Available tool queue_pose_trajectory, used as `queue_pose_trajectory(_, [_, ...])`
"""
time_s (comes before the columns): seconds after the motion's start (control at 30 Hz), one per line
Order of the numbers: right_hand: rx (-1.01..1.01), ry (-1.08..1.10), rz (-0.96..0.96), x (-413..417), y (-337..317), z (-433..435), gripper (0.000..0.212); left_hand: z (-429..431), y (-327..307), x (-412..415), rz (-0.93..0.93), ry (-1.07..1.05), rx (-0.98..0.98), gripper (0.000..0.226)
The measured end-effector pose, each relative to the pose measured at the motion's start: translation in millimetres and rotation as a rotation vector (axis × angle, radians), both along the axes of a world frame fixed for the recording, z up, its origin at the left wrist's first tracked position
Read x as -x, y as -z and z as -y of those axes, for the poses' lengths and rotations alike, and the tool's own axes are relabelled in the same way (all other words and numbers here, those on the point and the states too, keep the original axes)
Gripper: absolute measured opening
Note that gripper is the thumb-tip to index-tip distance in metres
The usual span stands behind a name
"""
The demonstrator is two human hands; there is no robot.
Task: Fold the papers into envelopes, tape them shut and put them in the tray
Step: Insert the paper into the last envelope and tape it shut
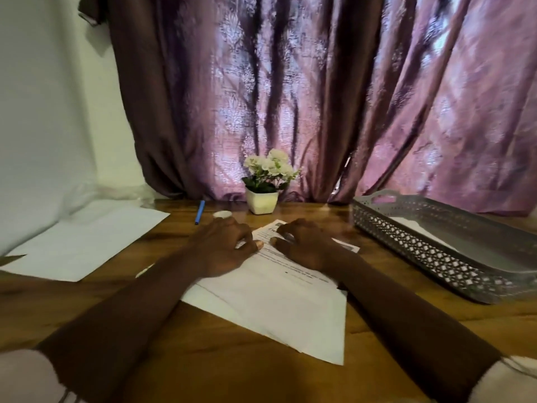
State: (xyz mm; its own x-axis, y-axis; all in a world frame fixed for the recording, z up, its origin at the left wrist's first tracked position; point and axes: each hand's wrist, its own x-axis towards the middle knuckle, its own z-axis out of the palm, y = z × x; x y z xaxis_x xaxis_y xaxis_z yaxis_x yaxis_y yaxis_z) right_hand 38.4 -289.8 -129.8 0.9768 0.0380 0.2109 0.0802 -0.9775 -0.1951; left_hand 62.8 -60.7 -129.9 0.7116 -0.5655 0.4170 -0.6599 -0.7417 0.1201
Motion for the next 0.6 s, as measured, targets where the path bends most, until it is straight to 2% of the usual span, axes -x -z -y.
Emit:
queue_pose_trajectory(0.13, [0.004, -0.016, -0.013, -6.1, 4.0, 9.9, 0.060, 1.1, -1.0, -0.2, -0.070, -0.025, -0.018, 0.046])
queue_pose_trajectory(0.23, [0.022, 0.005, -0.005, -5.8, 3.8, 11.3, 0.062, -4.1, -4.0, 0.5, -0.062, -0.047, -0.068, 0.040])
queue_pose_trajectory(0.33, [0.089, 0.201, -0.068, -3.3, 3.9, 11.8, 0.085, -1.6, -1.1, -0.7, -0.009, -0.149, -0.091, 0.047])
queue_pose_trajectory(0.43, [0.098, 0.351, -0.115, -2.5, 0.9, 16.7, 0.107, 1.2, 3.9, -5.0, -0.006, -0.198, 0.005, 0.055])
queue_pose_trajectory(0.5, [0.138, 0.373, -0.030, -0.6, -1.9, 24.2, 0.102, 2.8, 4.8, -3.7, -0.006, -0.174, 0.065, 0.052])
queue_pose_trajectory(0.6, [0.102, 0.334, 0.167, 3.2, -5.8, 29.8, 0.067, 2.1, 7.5, 0.3, 0.031, -0.150, 0.119, 0.044])
